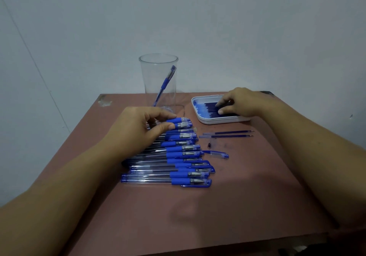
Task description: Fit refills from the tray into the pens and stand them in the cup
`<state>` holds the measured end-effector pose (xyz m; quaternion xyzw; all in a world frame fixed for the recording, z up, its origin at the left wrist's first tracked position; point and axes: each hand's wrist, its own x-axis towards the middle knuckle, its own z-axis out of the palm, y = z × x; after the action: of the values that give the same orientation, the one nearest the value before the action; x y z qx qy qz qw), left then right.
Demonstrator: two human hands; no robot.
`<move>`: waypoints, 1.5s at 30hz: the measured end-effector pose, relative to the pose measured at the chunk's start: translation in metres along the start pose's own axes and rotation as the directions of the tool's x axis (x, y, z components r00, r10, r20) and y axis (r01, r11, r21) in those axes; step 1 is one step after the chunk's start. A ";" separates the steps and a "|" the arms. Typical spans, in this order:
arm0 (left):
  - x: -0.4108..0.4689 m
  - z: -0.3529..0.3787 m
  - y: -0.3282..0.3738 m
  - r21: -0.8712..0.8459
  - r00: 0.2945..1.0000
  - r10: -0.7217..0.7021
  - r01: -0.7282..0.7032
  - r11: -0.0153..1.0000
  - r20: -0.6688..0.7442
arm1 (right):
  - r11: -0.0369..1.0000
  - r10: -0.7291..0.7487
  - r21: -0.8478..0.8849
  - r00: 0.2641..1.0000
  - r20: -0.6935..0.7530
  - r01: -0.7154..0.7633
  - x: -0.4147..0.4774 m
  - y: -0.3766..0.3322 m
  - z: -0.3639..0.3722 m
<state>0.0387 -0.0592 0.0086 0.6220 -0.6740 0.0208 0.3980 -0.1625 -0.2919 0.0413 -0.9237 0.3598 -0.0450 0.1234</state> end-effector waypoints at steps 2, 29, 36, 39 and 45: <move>0.000 0.000 -0.001 0.019 1.000 0.006 -0.006 1.000 0.009 | 1.000 0.001 0.014 0.999 0.035 -0.001 0.006 0.000 -0.001; -0.001 0.001 0.008 -0.020 1.000 -0.009 0.008 1.000 -0.022 | 0.881 -0.199 0.323 0.890 -0.410 0.346 -0.095 -0.047 -0.001; -0.001 0.000 0.006 -0.041 0.998 -0.052 0.051 0.998 -0.028 | 0.877 -0.217 0.302 0.868 -0.446 0.374 -0.096 -0.045 0.011; -0.001 0.000 0.008 -0.053 0.998 -0.049 0.048 0.997 -0.031 | 0.867 -0.236 0.308 0.867 -0.439 0.392 -0.092 -0.042 0.017; -0.001 -0.001 0.010 -0.043 0.999 -0.032 0.031 0.999 -0.019 | 0.839 -0.262 0.328 0.851 -0.454 0.434 -0.086 -0.041 0.023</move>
<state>0.0302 -0.0555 0.0137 0.6237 -0.6603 0.0065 0.4182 -0.1953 -0.2003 0.0304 -0.8978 0.1811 -0.3267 0.2335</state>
